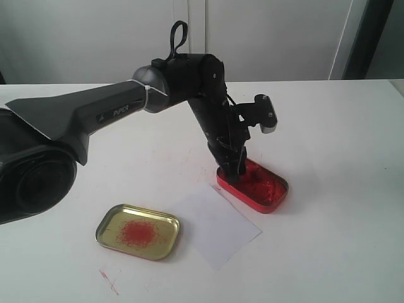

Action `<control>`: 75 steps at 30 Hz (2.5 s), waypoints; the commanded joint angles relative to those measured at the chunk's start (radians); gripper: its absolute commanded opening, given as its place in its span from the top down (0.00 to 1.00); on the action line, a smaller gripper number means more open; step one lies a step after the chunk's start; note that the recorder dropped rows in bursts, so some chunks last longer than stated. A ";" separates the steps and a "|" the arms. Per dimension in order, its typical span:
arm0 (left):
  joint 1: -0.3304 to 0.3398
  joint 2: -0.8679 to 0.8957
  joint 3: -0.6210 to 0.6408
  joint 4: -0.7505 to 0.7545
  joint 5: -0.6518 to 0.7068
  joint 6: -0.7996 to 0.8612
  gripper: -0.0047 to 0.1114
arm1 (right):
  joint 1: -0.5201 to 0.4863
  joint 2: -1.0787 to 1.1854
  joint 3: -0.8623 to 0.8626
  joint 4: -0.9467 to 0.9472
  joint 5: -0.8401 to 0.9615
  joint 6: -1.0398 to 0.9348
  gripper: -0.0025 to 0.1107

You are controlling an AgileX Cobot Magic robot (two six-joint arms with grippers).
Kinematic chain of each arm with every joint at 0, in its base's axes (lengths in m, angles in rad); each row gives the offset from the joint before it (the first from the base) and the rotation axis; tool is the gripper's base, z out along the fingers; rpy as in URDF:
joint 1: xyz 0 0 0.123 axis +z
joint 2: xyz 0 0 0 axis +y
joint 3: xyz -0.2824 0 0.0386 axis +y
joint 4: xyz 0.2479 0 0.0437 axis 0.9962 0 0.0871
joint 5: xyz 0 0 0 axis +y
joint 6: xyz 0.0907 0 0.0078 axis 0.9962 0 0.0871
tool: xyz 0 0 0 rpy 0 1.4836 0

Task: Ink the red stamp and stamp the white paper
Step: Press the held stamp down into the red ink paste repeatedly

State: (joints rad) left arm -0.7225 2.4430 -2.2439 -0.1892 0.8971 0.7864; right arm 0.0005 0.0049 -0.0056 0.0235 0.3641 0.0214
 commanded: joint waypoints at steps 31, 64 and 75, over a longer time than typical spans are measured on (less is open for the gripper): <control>0.001 0.104 0.017 0.021 0.120 -0.051 0.96 | 0.001 -0.005 0.006 0.001 -0.014 0.001 0.98; -0.018 -0.059 0.008 0.064 0.054 -0.051 0.96 | 0.001 -0.005 0.006 0.001 -0.014 0.025 0.98; -0.066 -0.059 0.008 0.189 0.035 -0.094 0.96 | 0.001 -0.005 0.006 0.001 -0.014 0.025 0.98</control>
State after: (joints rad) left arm -0.7791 2.4047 -2.2365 -0.0281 0.9255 0.7138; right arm 0.0005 0.0049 -0.0056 0.0235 0.3641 0.0428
